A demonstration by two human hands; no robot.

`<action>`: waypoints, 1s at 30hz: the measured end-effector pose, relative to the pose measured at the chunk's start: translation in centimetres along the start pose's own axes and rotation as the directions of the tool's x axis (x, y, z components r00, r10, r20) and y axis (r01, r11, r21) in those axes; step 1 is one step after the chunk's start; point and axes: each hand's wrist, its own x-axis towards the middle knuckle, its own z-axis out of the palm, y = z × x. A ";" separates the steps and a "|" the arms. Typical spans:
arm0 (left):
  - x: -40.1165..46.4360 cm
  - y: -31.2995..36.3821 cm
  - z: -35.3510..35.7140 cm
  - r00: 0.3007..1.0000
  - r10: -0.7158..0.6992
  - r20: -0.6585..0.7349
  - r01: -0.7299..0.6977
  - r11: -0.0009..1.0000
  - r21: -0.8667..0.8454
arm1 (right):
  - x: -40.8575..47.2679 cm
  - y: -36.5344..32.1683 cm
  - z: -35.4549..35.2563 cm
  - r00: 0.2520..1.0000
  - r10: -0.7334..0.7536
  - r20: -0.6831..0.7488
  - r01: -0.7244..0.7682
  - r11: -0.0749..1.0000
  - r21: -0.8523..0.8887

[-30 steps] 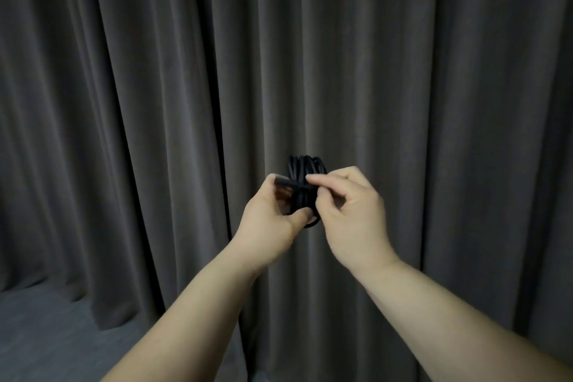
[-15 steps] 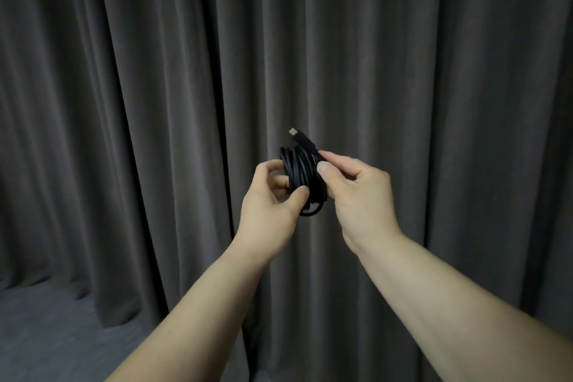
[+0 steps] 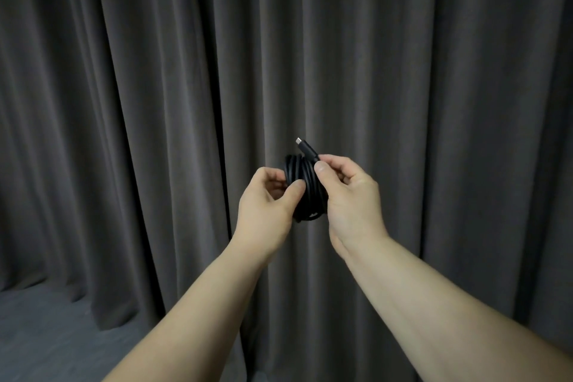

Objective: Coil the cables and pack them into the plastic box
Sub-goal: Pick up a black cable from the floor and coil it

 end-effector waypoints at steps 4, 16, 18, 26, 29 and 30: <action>0.0 0.1 -0.1 0.998 0.045 0.032 -0.050 0.988 0.149 | -0.2 0.0 -0.1 1.000 0.022 0.011 -0.022 1.000 0.012; 1.0 1.4 -0.9 0.992 -0.084 0.093 0.065 0.979 0.193 | -0.6 0.3 0.4 0.995 -0.095 0.036 0.100 0.976 -0.195; 1.1 1.3 -0.8 0.996 -0.069 0.059 0.055 0.975 0.213 | -0.6 0.2 0.4 0.991 -0.128 0.049 0.135 0.968 -0.213; 1.3 1.3 -1.1 0.996 -0.069 -0.049 0.080 0.960 0.269 | -0.8 0.3 0.3 0.983 -0.166 0.078 0.180 0.955 -0.235; 1.1 1.3 -1.2 0.997 -0.055 -0.052 0.069 0.939 0.336 | -0.6 0.5 0.3 0.984 -0.166 0.065 0.175 0.964 -0.202; 1.1 1.3 -1.2 0.998 -0.038 -0.052 0.055 0.920 0.388 | -0.6 0.6 0.3 0.984 -0.163 0.067 0.173 0.965 -0.198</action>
